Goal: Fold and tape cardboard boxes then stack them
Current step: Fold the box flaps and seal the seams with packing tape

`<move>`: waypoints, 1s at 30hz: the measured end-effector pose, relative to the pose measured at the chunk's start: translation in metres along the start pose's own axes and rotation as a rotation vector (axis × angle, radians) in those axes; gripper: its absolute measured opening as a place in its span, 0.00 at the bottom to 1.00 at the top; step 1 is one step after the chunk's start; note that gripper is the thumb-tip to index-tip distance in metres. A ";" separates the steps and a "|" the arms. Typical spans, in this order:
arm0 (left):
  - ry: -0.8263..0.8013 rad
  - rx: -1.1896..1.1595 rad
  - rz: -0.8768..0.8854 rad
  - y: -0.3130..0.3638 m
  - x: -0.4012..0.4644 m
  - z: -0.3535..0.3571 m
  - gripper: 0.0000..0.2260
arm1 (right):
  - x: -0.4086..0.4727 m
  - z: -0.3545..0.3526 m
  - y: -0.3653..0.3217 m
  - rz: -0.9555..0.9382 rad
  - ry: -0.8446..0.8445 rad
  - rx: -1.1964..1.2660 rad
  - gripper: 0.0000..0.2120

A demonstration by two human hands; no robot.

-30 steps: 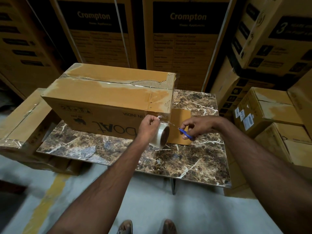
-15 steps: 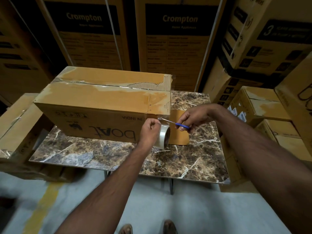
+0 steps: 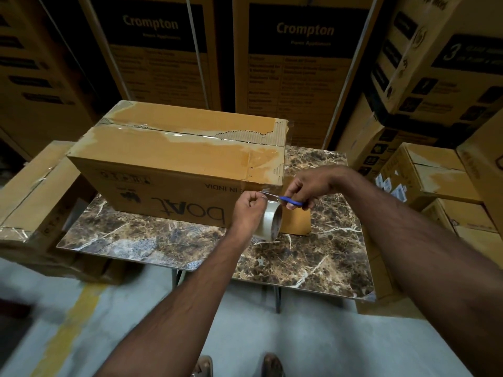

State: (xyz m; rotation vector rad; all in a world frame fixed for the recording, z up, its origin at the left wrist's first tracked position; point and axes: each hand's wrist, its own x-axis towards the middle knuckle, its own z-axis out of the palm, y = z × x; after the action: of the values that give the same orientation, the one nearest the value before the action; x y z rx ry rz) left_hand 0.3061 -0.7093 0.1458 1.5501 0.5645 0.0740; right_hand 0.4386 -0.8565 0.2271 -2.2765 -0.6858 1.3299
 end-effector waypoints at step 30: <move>-0.160 -0.052 0.389 0.068 -0.029 -0.047 0.05 | -0.041 0.087 -0.081 -0.426 1.115 -0.048 0.16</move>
State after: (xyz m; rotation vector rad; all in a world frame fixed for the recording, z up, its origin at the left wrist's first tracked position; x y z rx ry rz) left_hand 0.2832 -0.6744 0.2227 1.5805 0.1288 0.2568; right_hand 0.3283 -0.8079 0.2617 -2.2547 -0.6895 -0.2081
